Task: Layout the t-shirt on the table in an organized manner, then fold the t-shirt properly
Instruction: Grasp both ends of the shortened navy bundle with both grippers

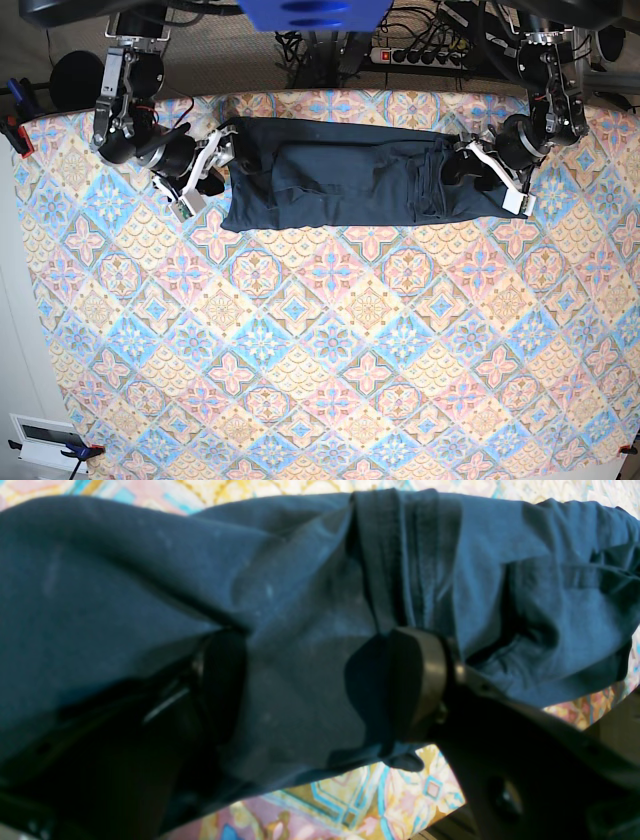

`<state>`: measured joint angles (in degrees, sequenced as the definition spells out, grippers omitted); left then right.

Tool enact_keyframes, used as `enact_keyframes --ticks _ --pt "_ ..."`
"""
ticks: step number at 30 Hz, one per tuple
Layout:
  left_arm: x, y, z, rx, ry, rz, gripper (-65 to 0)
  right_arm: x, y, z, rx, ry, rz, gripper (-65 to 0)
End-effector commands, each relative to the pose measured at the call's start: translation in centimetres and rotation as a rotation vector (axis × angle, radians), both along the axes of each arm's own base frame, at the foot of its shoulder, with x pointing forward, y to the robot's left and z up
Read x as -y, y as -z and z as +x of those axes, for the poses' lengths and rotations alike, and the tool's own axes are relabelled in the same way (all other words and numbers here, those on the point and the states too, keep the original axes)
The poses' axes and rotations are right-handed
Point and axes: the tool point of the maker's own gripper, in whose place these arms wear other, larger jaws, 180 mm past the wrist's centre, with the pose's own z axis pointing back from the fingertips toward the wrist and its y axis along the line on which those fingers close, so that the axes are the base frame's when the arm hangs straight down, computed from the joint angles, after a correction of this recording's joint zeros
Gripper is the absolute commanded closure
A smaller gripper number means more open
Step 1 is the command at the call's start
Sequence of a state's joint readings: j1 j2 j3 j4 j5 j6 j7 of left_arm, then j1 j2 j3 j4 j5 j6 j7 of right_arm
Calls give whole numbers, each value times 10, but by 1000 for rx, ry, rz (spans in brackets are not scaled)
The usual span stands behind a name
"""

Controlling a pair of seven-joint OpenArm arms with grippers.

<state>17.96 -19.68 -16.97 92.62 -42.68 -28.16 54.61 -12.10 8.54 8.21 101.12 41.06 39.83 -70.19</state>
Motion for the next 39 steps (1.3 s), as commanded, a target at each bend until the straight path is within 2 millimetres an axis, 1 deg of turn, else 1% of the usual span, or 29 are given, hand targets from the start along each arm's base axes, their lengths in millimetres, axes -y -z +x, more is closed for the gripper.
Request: enact_keyframes --ticks 1,6,7,10,12,14,20,25,28,34,39 --pt "-3 1 -3 -18 10 21 -432 0 -11 11 46 7 29 -498" --pt "-3 1 -3 -18 10 21 -432 -1 5 14 -5 34 63 -498" --pt "-3 1 -3 -18 10 21 -432 1 6 16 -11 53 72 -498" --pt "-7 -1 -2 -16 11 31 -432 12 18 13 -54 121 94 -498" --pt "-8 -1 -1 -14 13 34 -432 14 23 11 -73 138 102 -498" --pt "-9 -2 0 -11 13 37 -432 13 24 11 -78 140 111 -498" --pt "-9 -3 1 -9 13 37 -432 1 10 15 -56 148 233 -498" --pt "-9 -4 2 -5 13 37 -432 -2 18 11 -91 155 268 -498" --pt "-10 -6 7 7 12 37 -432 -14 19 8 -102 117 271 -498" --pt "-9 -7 8 9 12 37 -432 -37 19 3 -115 66 294 -498" --pt "-10 -7 8 8 12 37 -432 -38 19 3 -116 63 294 -498"
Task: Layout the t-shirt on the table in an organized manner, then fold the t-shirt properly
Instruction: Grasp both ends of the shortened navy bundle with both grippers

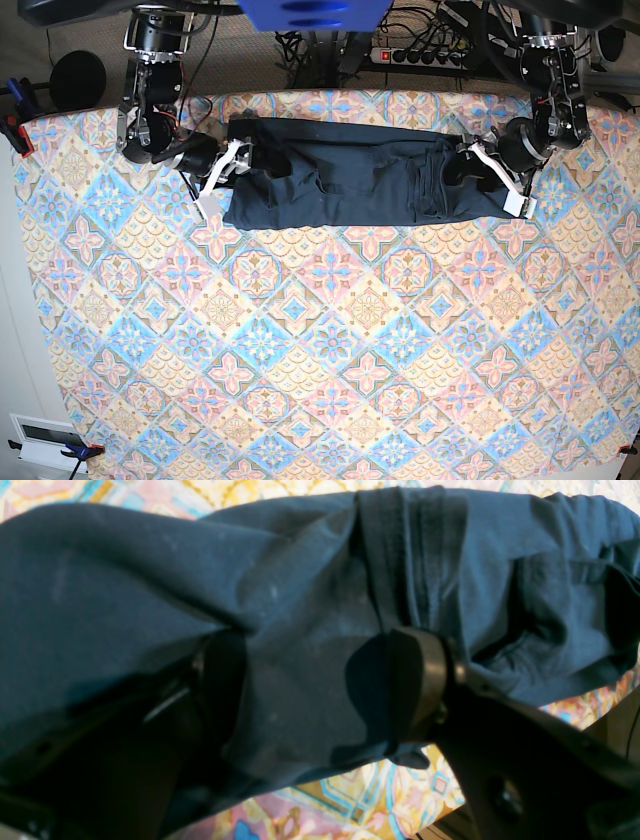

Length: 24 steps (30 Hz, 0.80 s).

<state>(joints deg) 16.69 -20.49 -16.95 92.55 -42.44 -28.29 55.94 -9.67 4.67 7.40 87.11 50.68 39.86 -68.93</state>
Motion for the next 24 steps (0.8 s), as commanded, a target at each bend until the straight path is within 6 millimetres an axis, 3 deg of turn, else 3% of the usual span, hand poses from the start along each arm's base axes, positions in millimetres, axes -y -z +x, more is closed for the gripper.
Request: enact_keyframes --ticks 1,5,9,11,16,19,23,24 --pt "-5 -4 3 8 -4 15 -432 1 -7 5 25 -2 2 -498" --pt "-5 -5 3 11 -3 15 -432 -6 -6 3 23 -26 6 -498" --pt "-5 -5 3 11 -3 15 -432 -17 8 -8 -37 -58 22 -470" --pt "-5 -5 4 13 -3 16 -432 -22 11 -6 -47 -71 30 -416" --pt "-6 -7 5 20 -5 18 -432 -25 -10 32 42 -82 27 -294" --pt "-16 -25 10 72 -29 36 -432 -24 -13 34 53 -81 26 -192" --pt "-22 -47 19 137 -76 -33 -432 -23 -16 37 63 -72 27 0" --pt "-22 -51 20 149 -85 -57 -432 -22 -16 38 63 -71 27 0"
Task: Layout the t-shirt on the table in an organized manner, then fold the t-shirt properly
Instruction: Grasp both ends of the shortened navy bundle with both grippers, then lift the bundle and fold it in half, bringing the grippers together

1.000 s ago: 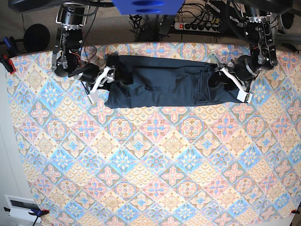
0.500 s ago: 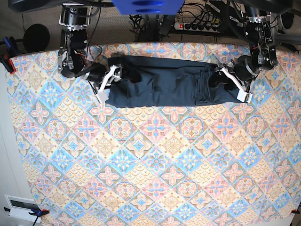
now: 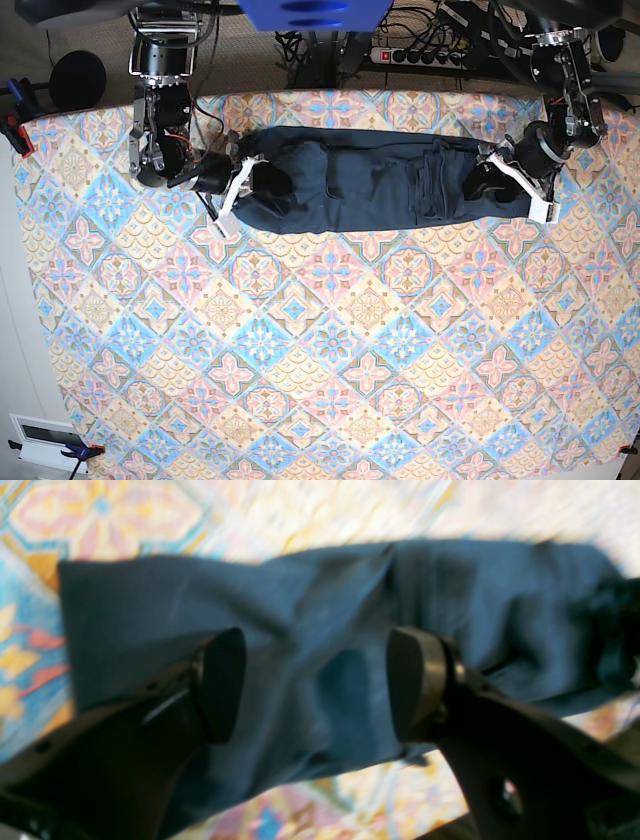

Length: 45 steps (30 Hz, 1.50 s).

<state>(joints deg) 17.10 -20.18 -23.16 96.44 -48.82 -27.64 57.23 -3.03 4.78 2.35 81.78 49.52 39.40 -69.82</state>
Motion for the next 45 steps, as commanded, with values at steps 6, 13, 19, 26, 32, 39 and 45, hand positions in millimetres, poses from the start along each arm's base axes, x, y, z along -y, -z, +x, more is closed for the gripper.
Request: enact_keyframes --ticks 6,13,19,26,32,39,45 --pt "-16 -34 9 108 -64 -95 -432 28 -19 25 75 101 18 -2" --pt "-41 -37 3 113 -127 -70 -432 100 -37 54 154 173 -110 -2" --pt "-53 -40 1 103 -111 -22 -432 150 -54 81 218 173 -315 -2" --pt "-60 -28 -2 65 -122 15 -432 176 -45 81 196 151 -492 -2" --pt "-63 -18 -5 37 -135 9 -432 117 -75 88 357 -14 -505 -1" --pt "-61 -15 -5 30 -130 7 -432 16 -94 82 471 -133 -337 -1" --pt "-25 -1 7 4 -36 26 -429 -32 -110 79 519 -182 -250 -1"
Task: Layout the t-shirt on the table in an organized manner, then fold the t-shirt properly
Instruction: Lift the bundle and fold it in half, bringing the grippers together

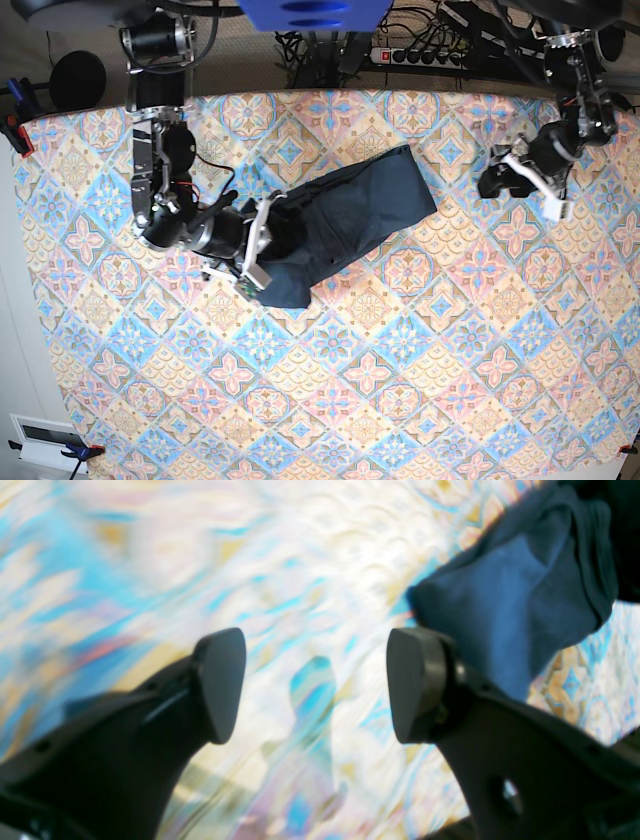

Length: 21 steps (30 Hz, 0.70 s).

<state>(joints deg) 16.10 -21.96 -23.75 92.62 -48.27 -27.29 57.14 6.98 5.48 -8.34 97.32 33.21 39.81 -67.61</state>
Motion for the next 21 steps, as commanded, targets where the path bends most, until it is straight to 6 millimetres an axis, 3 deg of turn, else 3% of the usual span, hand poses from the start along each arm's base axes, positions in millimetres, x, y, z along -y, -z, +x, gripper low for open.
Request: enact_keyframes --ticks 1,3,7,10,16,21 --pt "-2 -10 7 44 -4 9 -416 -13 -28 11 82 -24 55 -1" --pt "4 -7 7 42 -6 6 -345 -21 -32 11 92 -50 56 -1" --pt "11 -5 10 44 -12 -13 -114 -40 -44 14 123 -96 70 -1" --pt "19 -3 11 43 -7 -28 -10 -62 -50 8 123 -130 108 -1" --pt "63 17 9 -12 146 35 0 -83 -50 0 121 -193 109 -1" --pt "90 28 10 -26 175 45 0 -86 -50 -2 120 -203 108 -2"
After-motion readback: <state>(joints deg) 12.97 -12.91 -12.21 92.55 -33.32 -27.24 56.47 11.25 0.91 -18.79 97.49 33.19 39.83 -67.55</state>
